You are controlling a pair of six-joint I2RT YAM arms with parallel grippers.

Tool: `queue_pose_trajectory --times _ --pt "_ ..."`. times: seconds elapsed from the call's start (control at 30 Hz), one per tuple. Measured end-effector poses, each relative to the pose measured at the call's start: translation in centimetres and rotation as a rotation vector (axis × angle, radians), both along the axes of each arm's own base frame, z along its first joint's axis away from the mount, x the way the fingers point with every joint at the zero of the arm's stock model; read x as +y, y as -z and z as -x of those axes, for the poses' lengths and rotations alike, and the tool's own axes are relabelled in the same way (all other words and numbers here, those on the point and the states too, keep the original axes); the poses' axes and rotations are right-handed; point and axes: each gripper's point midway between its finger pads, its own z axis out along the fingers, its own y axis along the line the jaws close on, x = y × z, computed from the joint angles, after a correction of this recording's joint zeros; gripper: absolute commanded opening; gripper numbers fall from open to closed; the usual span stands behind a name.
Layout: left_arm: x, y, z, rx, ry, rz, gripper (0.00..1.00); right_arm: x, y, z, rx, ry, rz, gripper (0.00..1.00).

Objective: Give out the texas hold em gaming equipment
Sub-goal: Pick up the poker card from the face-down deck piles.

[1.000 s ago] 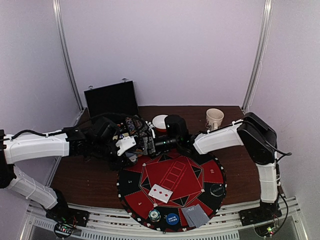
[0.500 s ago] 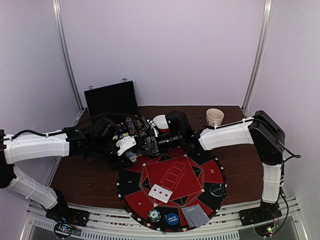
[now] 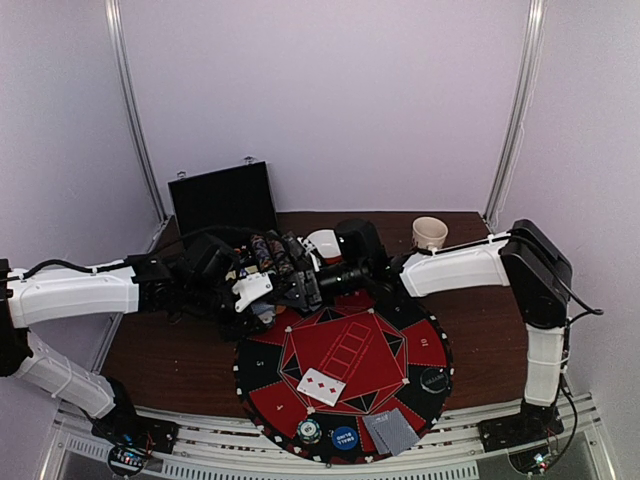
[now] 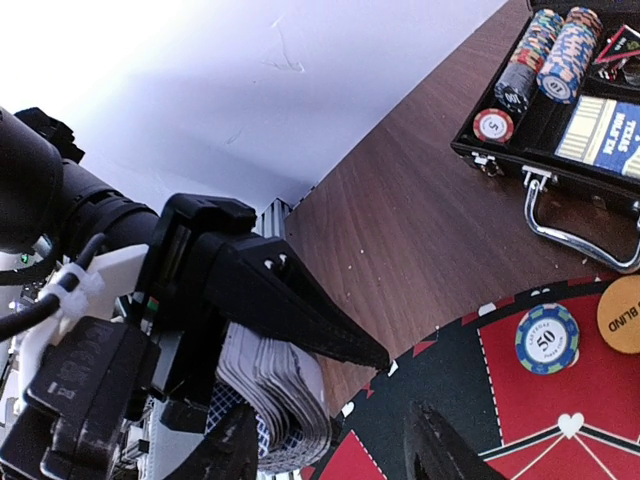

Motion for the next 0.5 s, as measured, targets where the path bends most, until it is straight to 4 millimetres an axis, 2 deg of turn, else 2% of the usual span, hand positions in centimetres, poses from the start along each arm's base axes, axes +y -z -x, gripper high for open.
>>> queue_pose_trajectory --times 0.17,0.33,0.5 --pt "0.0 0.0 0.0 0.001 -0.001 -0.001 0.43 0.8 -0.3 -0.3 0.039 -0.007 -0.057 0.59" --pt "0.1 0.1 0.1 0.005 -0.001 -0.006 0.43 1.6 0.5 -0.1 0.072 -0.024 -0.070 0.67" --pt "0.1 0.2 0.1 0.005 0.000 -0.006 0.43 2.0 1.1 0.2 0.080 -0.031 -0.066 0.70"
